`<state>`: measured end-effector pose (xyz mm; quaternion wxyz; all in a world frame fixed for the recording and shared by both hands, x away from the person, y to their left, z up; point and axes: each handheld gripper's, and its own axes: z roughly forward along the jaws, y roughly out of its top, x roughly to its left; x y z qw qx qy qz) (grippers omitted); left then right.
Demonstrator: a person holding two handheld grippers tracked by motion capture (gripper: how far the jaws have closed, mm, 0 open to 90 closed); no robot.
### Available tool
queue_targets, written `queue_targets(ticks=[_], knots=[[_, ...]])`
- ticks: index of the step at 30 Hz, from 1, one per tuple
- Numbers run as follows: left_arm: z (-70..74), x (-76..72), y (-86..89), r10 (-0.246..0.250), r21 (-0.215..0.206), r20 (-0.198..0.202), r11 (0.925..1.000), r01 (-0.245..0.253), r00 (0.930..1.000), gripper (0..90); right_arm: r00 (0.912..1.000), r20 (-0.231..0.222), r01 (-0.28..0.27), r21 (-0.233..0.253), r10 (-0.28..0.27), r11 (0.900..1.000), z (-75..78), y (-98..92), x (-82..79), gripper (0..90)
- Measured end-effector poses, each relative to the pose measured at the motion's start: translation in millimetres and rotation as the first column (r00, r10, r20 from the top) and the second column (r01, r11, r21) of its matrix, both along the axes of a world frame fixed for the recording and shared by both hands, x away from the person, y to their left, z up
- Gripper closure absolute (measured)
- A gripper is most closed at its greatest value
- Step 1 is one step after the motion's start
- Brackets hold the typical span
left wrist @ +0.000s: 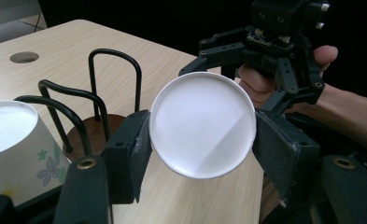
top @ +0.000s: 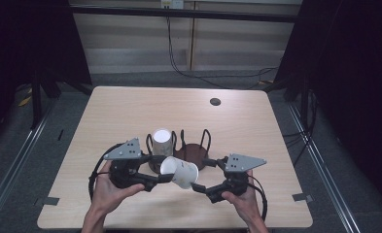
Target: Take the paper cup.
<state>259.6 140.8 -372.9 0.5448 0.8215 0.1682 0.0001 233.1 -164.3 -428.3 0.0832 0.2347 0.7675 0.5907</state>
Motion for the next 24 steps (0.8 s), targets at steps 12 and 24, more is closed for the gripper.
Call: queue_targets(ticks=[12,24], knots=[[-1.2,1.1,-8.7,-0.047,-0.007,-0.017,0.9989,0.047,0.9988,38.0,0.9985,0.009,-0.055,-0.007,0.055,0.998,-3.4,9.9,3.6,13.3],[3.5,2.7,-16.9,-0.058,0.014,-0.008,0.9982,0.058,0.9983,38.0,0.9968,0.014,-0.078,-0.018,0.078,0.997,-6.4,20.5,7.6,13.4]])
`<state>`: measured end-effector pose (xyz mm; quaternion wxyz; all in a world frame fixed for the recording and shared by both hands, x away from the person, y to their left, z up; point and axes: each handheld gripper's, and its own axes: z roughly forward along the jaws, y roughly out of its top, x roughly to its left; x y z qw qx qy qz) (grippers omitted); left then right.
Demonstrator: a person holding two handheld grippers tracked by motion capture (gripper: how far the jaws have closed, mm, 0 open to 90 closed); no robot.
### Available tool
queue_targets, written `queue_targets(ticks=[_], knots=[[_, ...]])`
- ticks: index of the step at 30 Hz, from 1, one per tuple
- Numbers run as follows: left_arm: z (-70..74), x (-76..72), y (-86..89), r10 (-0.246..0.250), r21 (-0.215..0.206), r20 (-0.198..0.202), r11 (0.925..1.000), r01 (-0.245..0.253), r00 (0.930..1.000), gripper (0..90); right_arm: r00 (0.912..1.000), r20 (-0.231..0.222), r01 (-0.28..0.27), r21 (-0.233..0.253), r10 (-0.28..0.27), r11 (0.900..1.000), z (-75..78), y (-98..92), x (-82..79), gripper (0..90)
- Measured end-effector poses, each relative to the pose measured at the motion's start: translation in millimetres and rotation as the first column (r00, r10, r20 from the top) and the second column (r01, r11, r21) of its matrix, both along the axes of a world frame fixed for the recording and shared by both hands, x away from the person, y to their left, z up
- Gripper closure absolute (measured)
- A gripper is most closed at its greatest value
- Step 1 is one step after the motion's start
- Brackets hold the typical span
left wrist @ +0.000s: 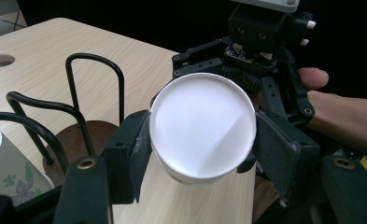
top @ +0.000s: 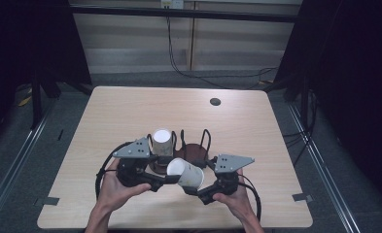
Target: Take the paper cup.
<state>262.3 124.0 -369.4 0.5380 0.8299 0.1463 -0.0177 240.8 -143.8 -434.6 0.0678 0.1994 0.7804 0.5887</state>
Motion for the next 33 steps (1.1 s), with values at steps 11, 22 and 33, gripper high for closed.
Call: queue_targets(ticks=[11,22,33], knots=[[-0.9,0.5,-0.2,0.0,-0.009,-0.006,1.0,0.0,1.0,38.0,0.9999,-0.012,0.001,-0.031,-0.001,1.0,-1.6,0.3,0.2,17.9],[-3.6,2.9,-3.2,-0.015,-0.011,-0.021,0.9998,0.015,0.9997,37.7,0.9999,-0.01,0.007,-0.06,-0.007,0.998,0.7,-4.9,-2.3,21.8],[-9.0,6.3,-3.8,-0.018,-0.01,-0.042,0.9998,0.018,0.9989,26.4,0.9996,-0.028,-0.005,-0.062,0.003,0.998,2.3,-9.8,-3.0,23.2]])
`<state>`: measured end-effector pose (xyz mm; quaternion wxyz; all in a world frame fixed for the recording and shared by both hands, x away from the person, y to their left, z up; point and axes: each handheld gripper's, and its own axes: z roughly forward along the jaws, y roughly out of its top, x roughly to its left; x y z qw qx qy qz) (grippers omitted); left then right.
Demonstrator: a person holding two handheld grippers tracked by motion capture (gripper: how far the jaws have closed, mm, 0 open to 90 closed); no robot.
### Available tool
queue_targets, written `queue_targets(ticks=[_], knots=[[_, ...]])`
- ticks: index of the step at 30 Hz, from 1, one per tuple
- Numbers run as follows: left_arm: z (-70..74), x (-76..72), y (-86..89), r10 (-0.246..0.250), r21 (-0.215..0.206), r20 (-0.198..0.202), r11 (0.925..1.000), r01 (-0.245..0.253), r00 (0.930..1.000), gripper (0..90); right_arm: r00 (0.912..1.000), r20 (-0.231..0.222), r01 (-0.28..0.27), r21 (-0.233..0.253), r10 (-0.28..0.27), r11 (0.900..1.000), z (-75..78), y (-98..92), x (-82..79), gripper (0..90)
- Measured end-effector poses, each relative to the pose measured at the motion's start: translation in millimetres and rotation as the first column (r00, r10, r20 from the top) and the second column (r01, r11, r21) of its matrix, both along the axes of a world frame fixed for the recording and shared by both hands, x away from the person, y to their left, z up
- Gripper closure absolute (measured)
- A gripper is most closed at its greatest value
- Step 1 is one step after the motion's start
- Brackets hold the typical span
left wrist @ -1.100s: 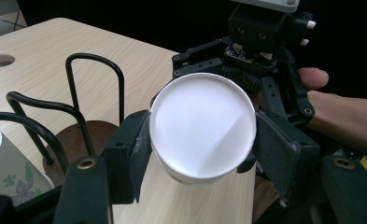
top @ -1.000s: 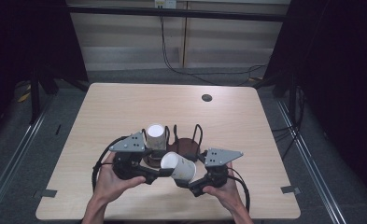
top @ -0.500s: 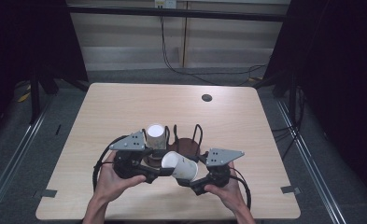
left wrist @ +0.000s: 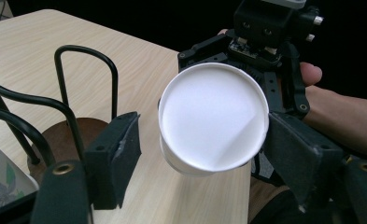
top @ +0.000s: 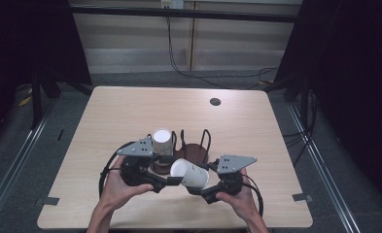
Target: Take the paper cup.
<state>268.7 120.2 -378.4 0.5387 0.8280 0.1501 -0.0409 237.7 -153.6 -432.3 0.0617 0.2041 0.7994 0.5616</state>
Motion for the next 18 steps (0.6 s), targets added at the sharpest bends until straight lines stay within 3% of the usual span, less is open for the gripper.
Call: queue_targets(ticks=[5,12,13,18], knots=[[2.4,-0.4,2.6,0.006,-0.002,0.004,1.0,-0.006,1.0,19.1,0.9999,-0.007,0.01,0.0,-0.01,1.0,-0.2,-2.6,1.5,23.4],[7.9,-2.0,11.4,0.016,0.025,0.036,0.9995,-0.017,0.9992,21.6,0.9995,-0.019,0.025,-0.028,-0.026,0.999,0.3,-12.1,1.7,23.6],[8.7,-2.2,12.0,0.014,0.039,0.059,0.9991,-0.016,0.9982,22.2,0.9993,-0.019,0.032,-0.039,-0.033,0.999,1.2,-14.5,1.8,23.6],[8.1,-1.7,9.0,0.019,0.07,0.103,0.9972,-0.026,0.9945,22.3,0.9988,-0.028,0.04,-0.045,-0.041,0.998,2.7,-18.0,3.3,23.9]])
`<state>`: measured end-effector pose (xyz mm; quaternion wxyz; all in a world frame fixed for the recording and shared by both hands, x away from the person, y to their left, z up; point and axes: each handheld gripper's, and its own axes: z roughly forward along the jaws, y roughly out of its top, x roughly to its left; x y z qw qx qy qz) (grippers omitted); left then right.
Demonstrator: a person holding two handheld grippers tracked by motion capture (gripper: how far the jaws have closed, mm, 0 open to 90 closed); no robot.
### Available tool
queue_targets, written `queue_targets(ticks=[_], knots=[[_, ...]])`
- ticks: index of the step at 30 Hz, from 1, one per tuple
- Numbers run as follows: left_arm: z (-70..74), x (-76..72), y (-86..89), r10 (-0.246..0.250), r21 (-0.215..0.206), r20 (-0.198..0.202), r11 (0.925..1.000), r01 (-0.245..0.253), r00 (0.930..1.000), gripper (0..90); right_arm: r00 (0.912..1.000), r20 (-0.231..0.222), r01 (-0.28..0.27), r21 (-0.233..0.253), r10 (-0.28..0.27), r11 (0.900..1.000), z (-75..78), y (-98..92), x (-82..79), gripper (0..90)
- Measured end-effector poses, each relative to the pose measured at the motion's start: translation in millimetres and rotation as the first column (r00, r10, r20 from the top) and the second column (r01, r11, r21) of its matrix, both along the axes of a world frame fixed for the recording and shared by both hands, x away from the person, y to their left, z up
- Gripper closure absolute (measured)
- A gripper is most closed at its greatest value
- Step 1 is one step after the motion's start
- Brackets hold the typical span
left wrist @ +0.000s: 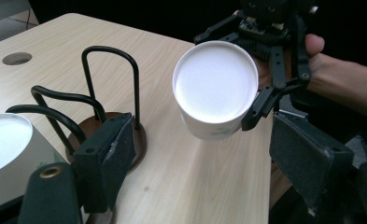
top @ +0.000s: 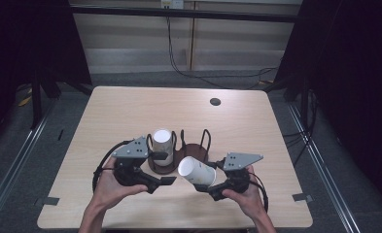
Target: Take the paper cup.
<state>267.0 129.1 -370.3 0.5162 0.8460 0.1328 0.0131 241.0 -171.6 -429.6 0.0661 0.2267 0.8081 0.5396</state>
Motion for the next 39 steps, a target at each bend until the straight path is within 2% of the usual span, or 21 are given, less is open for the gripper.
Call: queue_targets(ticks=[2,4,6,8,9,12,16,17,18,20,22,25,26,27,31,33,34,35,36,38,39], knots=[[-1.6,0.9,-0.4,-0.004,0.039,0.016,0.9992,0.004,0.9999,24.7,1.0,0.001,0.002,-0.015,-0.002,1.0,1.0,-1.2,0.3,23.9],[-3.6,2.9,-0.3,0.021,0.078,0.042,0.9967,-0.024,0.9989,24.6,1.0,-0.004,-0.004,-0.021,0.004,1.0,2.3,-3.2,0.1,24.0],[-5.1,4.0,-0.9,0.025,0.11,0.048,0.9935,-0.03,0.9985,26.5,0.9999,-0.01,-0.005,-0.031,0.004,1.0,3.5,-4.7,0.7,24.1],[-6.0,3.5,-2.3,0.015,0.12,0.06,0.9925,-0.022,0.9981,26.5,0.9999,-0.011,-0.006,-0.038,0.006,0.999,5.4,-5.4,1.3,24.3],[-6.1,2.3,-3.5,0.006,0.134,0.08,0.9908,-0.017,0.9967,27.0,0.9998,-0.014,-0.012,-0.05,0.012,0.999,7.1,-4.6,1.6,24.4],[-6.1,2.2,-3.5,-0.006,0.141,0.085,0.99,-0.006,0.9963,28.3,0.9997,-0.019,-0.019,-0.062,0.017,0.998,8.6,-4.1,2.1,24.5],[-9.0,4.8,-1.8,0.001,0.161,0.065,0.9868,-0.012,0.9979,27.9,0.9991,-0.03,-0.034,-0.128,0.03,0.991,11.7,-3.0,3.1,24.7],[-10.8,6.0,-2.2,0.01,0.191,0.072,0.9813,-0.024,0.9974,26.8,0.9987,-0.036,-0.041,-0.138,0.036,0.99,11.9,-2.4,3.4,24.7],[-10.8,6.0,-2.2,0.01,0.191,0.072,0.9813,-0.024,0.9974,26.9,0.9987,-0.036,-0.041,-0.138,0.036,0.99,11.9,-2.4,3.4,24.7],[-11.5,6.9,-3.4,0.016,0.208,0.024,0.9779,-0.021,0.9996,28.0,0.998,-0.047,-0.05,-0.15,0.043,0.987,11.6,0.0,5.2,24.6],[-11.8,6.4,-3.7,0.026,0.205,0.036,0.9783,-0.033,0.999,30.2,0.9977,-0.052,-0.051,-0.161,0.043,0.986,11.9,3.2,7.2,24.6],[-10.1,6.8,-1.9,0.03,0.19,0.016,0.9812,-0.032,0.9994,27.0,0.997,-0.054,-0.064,-0.184,0.055,0.981,14.4,7.1,8.7,24.6],[-9.7,5.7,-1.3,0.016,0.193,0.015,0.9809,-0.019,0.9998,27.2,0.9967,-0.057,-0.069,-0.196,0.059,0.978,15.4,8.2,9.2,24.6],[-9.4,4.1,0.3,-0.001,0.229,0.016,0.9735,-0.002,0.9999,28.3,0.9961,-0.058,-0.077,-0.228,0.066,0.97,17.2,10.3,10.3,24.7],[-8.4,3.8,5.6,0.009,0.239,0.002,0.971,-0.009,1.0,29.4,0.9947,-0.064,-0.094,-0.246,0.081,0.965,18.8,15.1,12.7,24.7],[-9.1,3.1,7.1,-0.003,0.228,-0.013,0.9735,0.005,0.9999,28.2,0.9926,-0.069,-0.116,-0.294,0.1,0.949,19.5,21.3,16.3,24.9],[-10.3,2.6,6.6,-0.006,0.234,-0.015,0.9722,0.009,0.9999,28.2,0.9926,-0.069,-0.116,-0.294,0.1,0.949,19.5,21.3,16.3,24.9],[-13.1,2.7,4.9,-0.008,0.26,-0.013,0.9657,0.011,0.9999,27.8,0.9907,-0.077,-0.131,-0.319,0.112,0.938,20.6,25.8,17.4,25.1],[-13.1,2.7,4.9,-0.008,0.26,-0.013,0.9657,0.011,0.9999,27.4,0.9907,-0.077,-0.131,-0.319,0.112,0.938,20.6,25.8,17.4,25.1],[-15.1,2.3,3.8,-0.008,0.276,-0.012,0.961,0.011,0.9999,27.2,0.9881,-0.086,-0.15,-0.347,0.128,0.926,21.9,30.0,17.8,25.3],[-14.8,1.5,4.3,-0.016,0.277,-0.016,0.9606,0.02,0.9997,27.4,0.9851,-0.093,-0.169,-0.367,0.145,0.915,23.0,33.6,18.9,25.5]])
